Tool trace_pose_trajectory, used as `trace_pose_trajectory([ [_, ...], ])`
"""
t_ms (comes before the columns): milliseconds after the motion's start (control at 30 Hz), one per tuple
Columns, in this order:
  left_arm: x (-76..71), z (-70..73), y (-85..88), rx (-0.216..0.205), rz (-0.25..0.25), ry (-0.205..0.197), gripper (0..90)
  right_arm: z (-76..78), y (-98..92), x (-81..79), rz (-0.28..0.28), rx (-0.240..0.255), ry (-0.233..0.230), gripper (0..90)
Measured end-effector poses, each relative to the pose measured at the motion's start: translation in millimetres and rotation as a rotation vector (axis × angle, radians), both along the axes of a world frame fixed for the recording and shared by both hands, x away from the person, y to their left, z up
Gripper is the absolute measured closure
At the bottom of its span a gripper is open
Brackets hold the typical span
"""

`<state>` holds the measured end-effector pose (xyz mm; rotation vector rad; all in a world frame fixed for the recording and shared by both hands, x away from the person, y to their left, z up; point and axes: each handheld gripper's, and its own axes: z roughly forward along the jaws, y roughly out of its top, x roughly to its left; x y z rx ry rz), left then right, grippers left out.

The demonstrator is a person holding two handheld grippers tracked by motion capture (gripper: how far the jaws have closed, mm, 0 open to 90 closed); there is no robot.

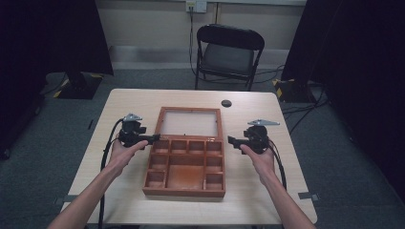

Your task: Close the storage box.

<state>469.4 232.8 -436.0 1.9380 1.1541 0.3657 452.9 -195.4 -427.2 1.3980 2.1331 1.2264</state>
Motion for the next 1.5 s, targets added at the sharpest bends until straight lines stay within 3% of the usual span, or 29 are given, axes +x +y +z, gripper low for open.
trace_pose_trajectory([
  [200,18.6,10.2,-2.6,0.015,-0.002,-0.021,24.3,6.2,22.0,21.6,0.031,0.008,-0.006,19.7],
  [367,30.7,7.4,-3.4,-0.015,0.023,-0.016,23.2,2.8,41.3,42.2,0.061,-0.005,0.008,18.7],
  [500,40.2,-8.2,-4.3,-0.032,0.017,0.062,22.2,-12.6,48.4,54.0,0.038,-0.007,0.059,19.3],
  [567,40.7,-10.2,-6.4,-0.043,0.027,0.075,21.4,-22.0,49.3,60.0,0.017,-0.003,0.081,19.1],
  [600,39.9,-10.4,-8.3,-0.056,0.009,0.075,20.8,-24.5,49.6,61.7,0.013,-0.004,0.093,18.9],
  [700,40.0,-12.7,-14.6,-0.007,-0.003,0.071,20.5,-32.5,51.0,67.2,0.005,-0.018,0.115,17.6],
  [833,44.7,-20.9,-14.7,0.013,0.014,0.101,20.5,-39.2,54.3,71.2,0.003,-0.026,0.139,15.7],
  [933,48.6,-26.7,-12.1,-0.012,0.023,0.137,18.9,-42.2,55.5,73.4,-0.005,0.0,0.158,13.9],
  [967,49.4,-27.6,-12.1,-0.024,0.025,0.139,18.3,-43.4,55.8,74.3,-0.01,0.014,0.167,13.8],
  [1033,51.1,-29.4,-12.4,-0.008,0.034,0.126,18.9,-45.0,56.3,76.5,-0.006,0.024,0.177,12.6],
  [1167,55.2,-34.8,-13.6,-0.062,0.042,0.158,16.8,-45.6,59.0,79.6,-0.014,0.027,0.199,10.7],
  [1500,61.1,-37.0,-18.2,-0.082,0.023,0.194,15.5,-57.7,69.0,85.9,0.015,0.141,0.24,7.6],
])
